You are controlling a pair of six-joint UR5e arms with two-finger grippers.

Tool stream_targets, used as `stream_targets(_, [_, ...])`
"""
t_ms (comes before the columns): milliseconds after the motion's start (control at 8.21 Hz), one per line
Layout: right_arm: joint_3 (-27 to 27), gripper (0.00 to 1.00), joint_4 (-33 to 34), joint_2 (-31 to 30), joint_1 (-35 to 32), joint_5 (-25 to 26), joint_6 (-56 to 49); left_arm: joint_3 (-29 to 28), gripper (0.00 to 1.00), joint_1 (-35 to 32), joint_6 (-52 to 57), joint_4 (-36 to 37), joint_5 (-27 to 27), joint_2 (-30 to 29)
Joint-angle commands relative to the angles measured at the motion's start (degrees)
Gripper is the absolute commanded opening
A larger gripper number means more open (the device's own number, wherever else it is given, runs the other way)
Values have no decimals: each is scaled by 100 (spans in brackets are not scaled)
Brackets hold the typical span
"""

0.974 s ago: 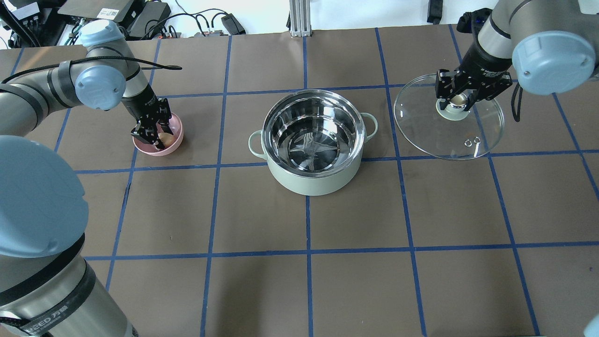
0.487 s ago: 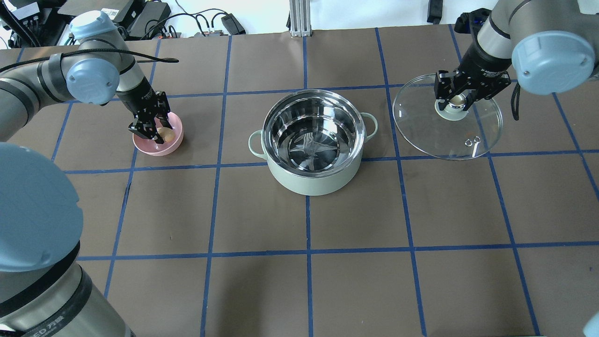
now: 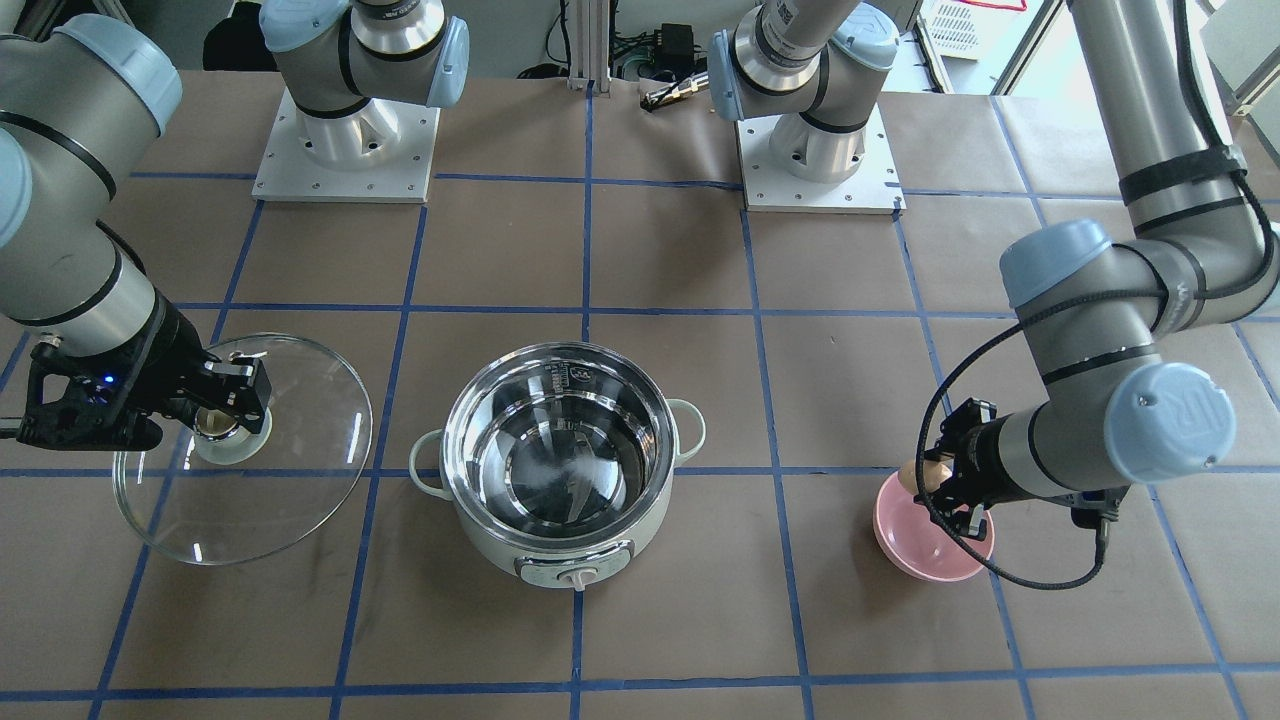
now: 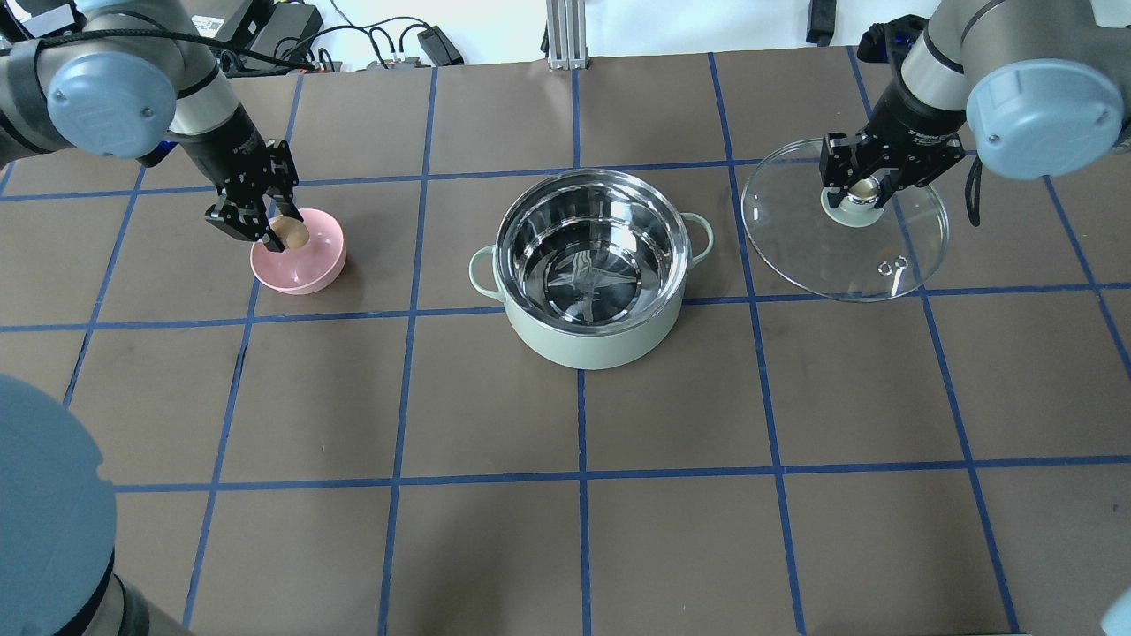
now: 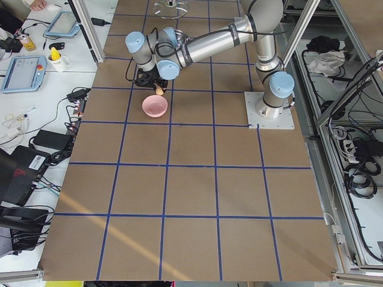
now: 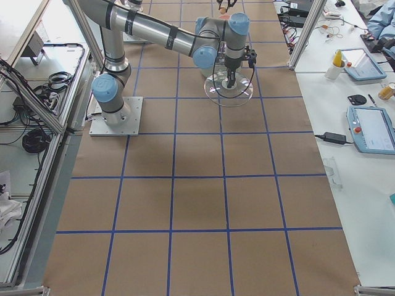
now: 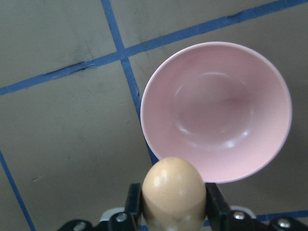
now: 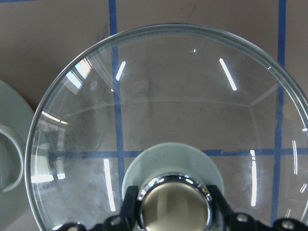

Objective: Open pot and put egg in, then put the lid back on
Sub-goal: 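Carry the egg over the open pot with the left gripper and lower it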

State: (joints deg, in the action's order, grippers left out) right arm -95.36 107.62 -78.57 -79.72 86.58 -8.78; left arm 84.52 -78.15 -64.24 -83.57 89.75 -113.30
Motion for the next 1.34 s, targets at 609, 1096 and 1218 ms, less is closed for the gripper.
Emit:
stream_targets(609, [0, 0, 40, 0, 0, -1, -10, -674, 0, -2659, -1563, 530, -80, 301])
stream_targets(1096, [9, 0, 48, 0, 9, 8, -141, -648, 0, -3470, -2536, 1729, -228, -684])
stream_targets(1218, [0, 0, 57, 0, 9, 17, -238, -622, 0, -3497, -2410, 1722, -543, -676])
